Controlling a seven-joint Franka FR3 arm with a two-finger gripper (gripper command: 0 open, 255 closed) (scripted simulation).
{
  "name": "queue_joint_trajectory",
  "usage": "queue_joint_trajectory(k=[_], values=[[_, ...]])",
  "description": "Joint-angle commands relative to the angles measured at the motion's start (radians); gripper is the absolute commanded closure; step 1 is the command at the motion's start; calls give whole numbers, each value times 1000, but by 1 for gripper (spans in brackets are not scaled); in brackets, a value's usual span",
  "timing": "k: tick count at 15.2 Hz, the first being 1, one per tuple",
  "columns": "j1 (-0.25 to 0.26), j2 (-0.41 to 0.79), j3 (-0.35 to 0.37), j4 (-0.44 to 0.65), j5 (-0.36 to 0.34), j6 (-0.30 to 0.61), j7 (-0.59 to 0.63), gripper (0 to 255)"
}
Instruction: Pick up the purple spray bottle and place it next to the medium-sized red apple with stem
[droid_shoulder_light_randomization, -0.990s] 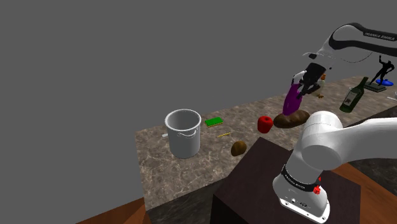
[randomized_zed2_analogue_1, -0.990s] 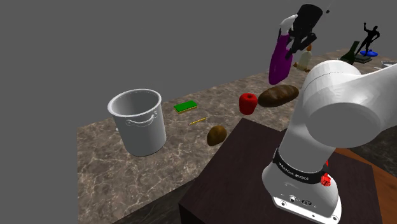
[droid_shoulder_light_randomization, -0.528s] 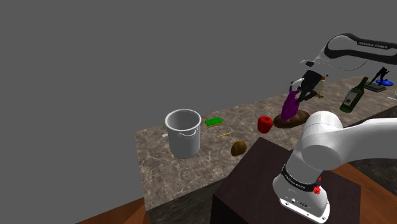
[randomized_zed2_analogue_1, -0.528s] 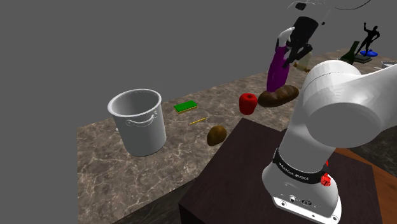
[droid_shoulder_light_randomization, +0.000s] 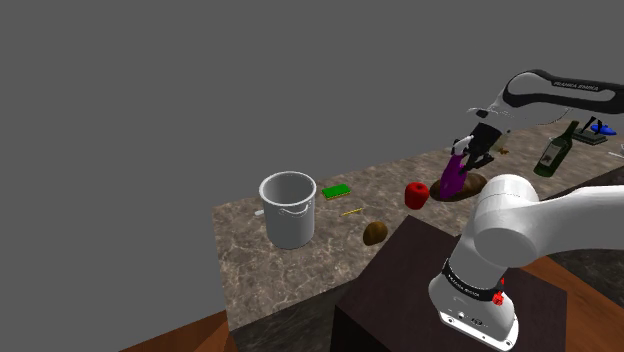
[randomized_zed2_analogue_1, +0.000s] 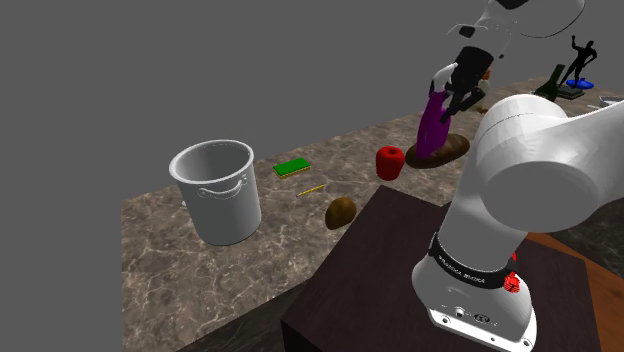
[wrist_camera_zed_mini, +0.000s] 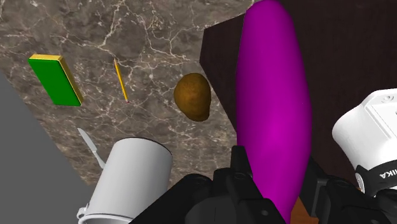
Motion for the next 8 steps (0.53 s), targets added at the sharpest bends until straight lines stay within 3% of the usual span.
queue_joint_trajectory(k=[1,8], values=[[3,0,-21,-16,-15,22,-3,255],[20,5,-107,-54,-73,95,-19,255]])
